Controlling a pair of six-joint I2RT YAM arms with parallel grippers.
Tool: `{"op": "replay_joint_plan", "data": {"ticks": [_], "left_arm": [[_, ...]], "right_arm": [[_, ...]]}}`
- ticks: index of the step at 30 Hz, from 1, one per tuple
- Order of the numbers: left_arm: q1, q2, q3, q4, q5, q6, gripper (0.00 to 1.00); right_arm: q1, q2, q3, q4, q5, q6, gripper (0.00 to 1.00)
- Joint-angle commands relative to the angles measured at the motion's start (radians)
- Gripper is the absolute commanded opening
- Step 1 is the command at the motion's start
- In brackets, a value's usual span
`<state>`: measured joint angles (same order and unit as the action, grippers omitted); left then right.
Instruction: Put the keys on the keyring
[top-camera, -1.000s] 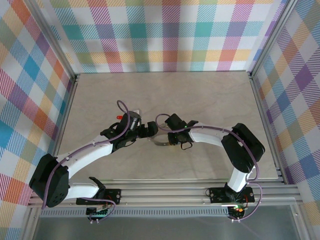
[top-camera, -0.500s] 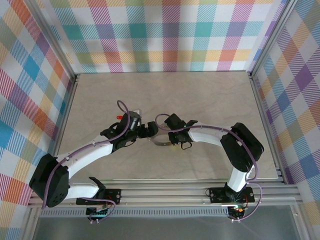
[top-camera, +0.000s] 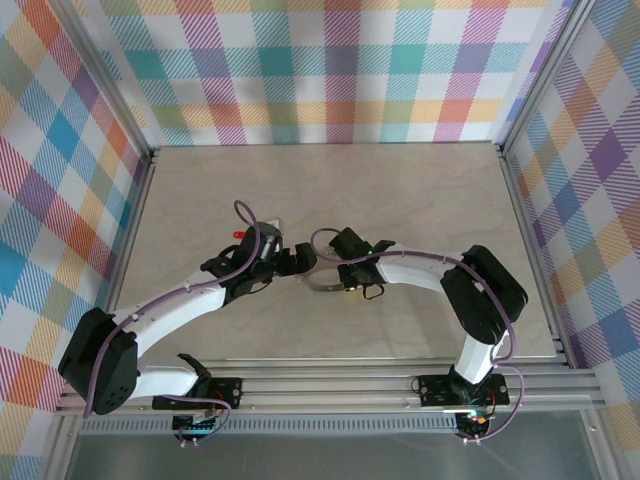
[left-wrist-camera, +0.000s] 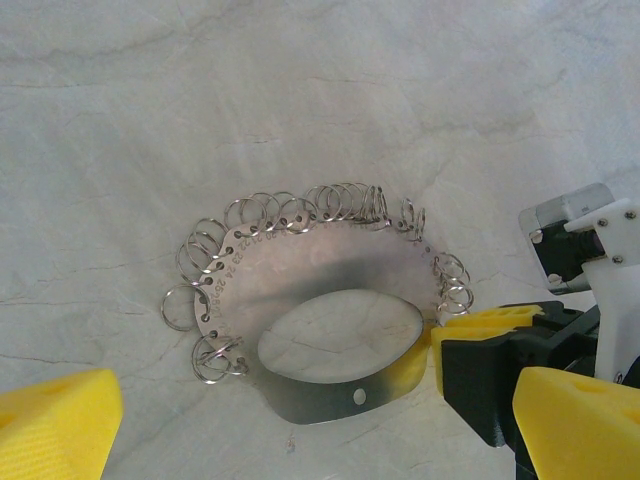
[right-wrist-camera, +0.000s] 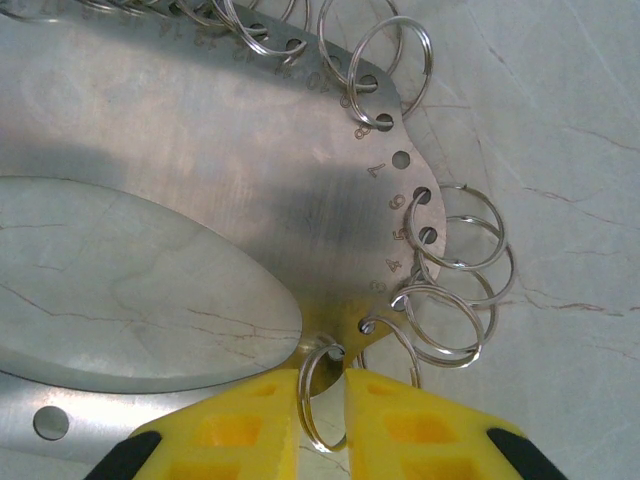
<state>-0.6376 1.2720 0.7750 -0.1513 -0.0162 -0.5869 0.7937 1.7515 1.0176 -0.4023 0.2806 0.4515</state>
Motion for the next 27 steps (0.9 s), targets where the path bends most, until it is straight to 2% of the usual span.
{"op": "replay_joint_plan", "data": {"ticks": [1, 27], "left_arm": [[0.011, -0.001, -0.015, 0.022, 0.01, -0.002, 1.0], [0.01, 0.005, -0.018, 0.032, 0.018, -0.008, 1.0]], "right_arm": [[0.007, -0.004, 0.022, -0.028, 0.015, -0.004, 0.19], [0.007, -0.04, -0.001, -0.031, 0.039, -0.011, 0.14]]}}
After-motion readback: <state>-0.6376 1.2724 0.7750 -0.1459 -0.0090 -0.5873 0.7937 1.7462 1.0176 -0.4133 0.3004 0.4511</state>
